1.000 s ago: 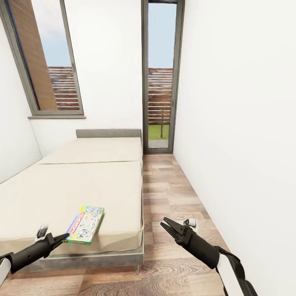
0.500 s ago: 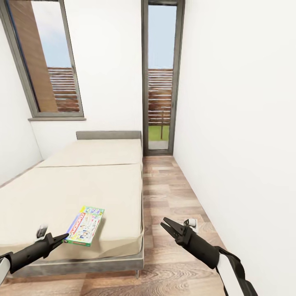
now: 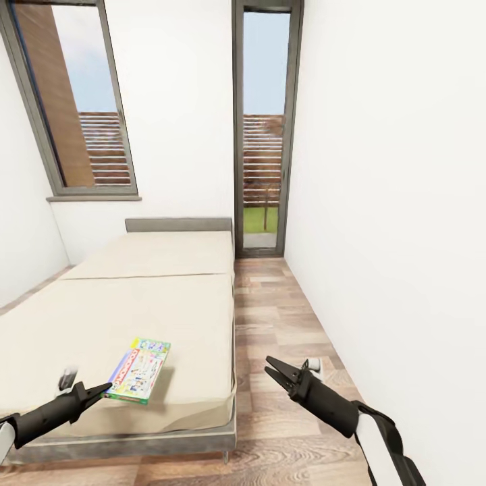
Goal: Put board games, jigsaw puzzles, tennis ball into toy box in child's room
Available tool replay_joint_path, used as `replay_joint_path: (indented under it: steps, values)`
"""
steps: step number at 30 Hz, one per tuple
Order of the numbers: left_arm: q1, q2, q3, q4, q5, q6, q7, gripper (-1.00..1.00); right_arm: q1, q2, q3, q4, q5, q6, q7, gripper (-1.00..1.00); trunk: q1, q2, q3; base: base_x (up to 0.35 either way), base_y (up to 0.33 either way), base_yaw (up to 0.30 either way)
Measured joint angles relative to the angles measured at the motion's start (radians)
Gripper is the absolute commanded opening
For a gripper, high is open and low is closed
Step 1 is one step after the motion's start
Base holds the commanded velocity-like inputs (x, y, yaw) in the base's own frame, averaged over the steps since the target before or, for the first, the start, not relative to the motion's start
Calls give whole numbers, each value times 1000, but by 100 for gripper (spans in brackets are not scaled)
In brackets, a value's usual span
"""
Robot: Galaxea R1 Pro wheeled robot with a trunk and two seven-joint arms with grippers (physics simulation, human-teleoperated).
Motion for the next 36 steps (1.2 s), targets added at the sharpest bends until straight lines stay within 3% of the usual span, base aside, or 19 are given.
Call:
replay_joint_path:
  steps: [6,17,27,35,36]
  values:
    - [0,9,-1,-22,0,24,-30,-100,0,0,-31,5,0,1,-42,100,-23,42,19,0,0,0]
    - [0,56,-6,-36,-7,42,-163,-100,-2,0,-43,26,4,-2,-52,100,-65,119,53,0,0,0]
    - [1,125,-9,-45,-7,121,-332,-100,-3,-11,-43,35,69,-6,-61,100,-104,189,85,0,0,0]
    - [1,185,-14,-54,-10,129,-410,-100,-3,-22,-42,49,81,-8,-64,100,-134,245,110,0,0,0]
    - [1,202,-17,-55,-10,130,-422,-100,-3,-22,-42,54,83,-10,-63,100,-138,252,113,0,0,0]
